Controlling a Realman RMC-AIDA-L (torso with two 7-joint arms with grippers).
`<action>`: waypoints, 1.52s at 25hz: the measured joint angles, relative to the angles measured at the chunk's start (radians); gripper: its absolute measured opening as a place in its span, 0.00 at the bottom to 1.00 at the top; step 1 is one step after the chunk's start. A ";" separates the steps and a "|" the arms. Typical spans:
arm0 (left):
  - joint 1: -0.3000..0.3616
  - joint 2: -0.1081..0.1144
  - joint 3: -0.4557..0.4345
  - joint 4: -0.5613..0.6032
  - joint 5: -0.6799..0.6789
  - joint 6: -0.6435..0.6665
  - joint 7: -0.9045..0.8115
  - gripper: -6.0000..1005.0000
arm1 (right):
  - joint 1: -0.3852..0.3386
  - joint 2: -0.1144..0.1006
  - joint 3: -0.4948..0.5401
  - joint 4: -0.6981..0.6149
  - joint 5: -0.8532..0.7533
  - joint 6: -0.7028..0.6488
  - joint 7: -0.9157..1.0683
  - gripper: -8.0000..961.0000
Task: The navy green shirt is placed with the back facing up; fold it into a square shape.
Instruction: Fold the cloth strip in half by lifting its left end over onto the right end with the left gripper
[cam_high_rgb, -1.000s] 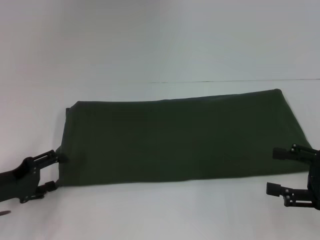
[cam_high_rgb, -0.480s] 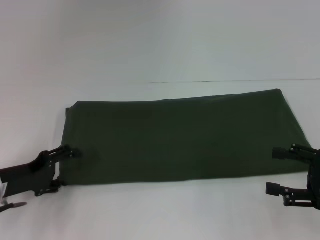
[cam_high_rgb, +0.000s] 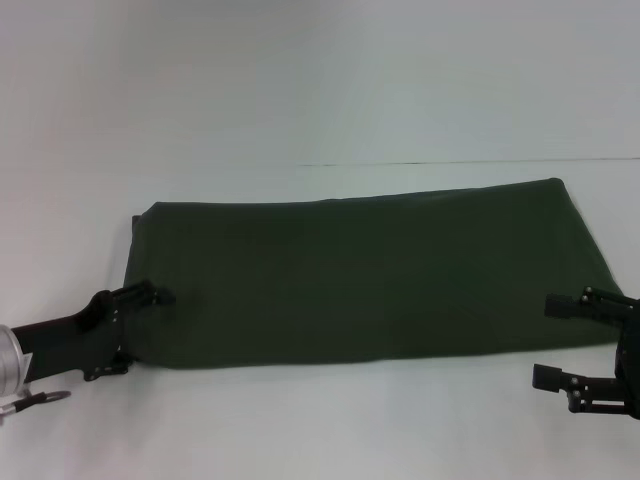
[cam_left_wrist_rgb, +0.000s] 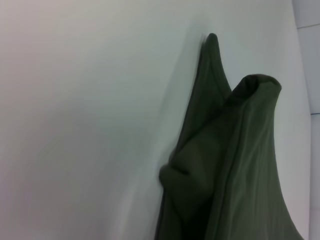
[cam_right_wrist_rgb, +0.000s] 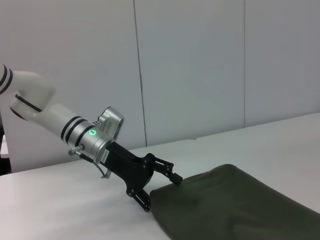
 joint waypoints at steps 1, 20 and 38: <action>-0.002 -0.001 -0.001 -0.003 -0.001 -0.004 0.000 0.89 | 0.000 0.000 0.001 0.000 0.000 0.000 0.000 0.95; -0.018 -0.006 0.004 -0.007 -0.003 -0.032 0.005 0.70 | 0.001 -0.002 0.003 0.001 0.003 0.000 0.000 0.95; -0.023 -0.011 0.005 -0.007 -0.003 -0.040 0.053 0.29 | 0.001 -0.002 0.002 0.001 0.000 0.000 0.001 0.95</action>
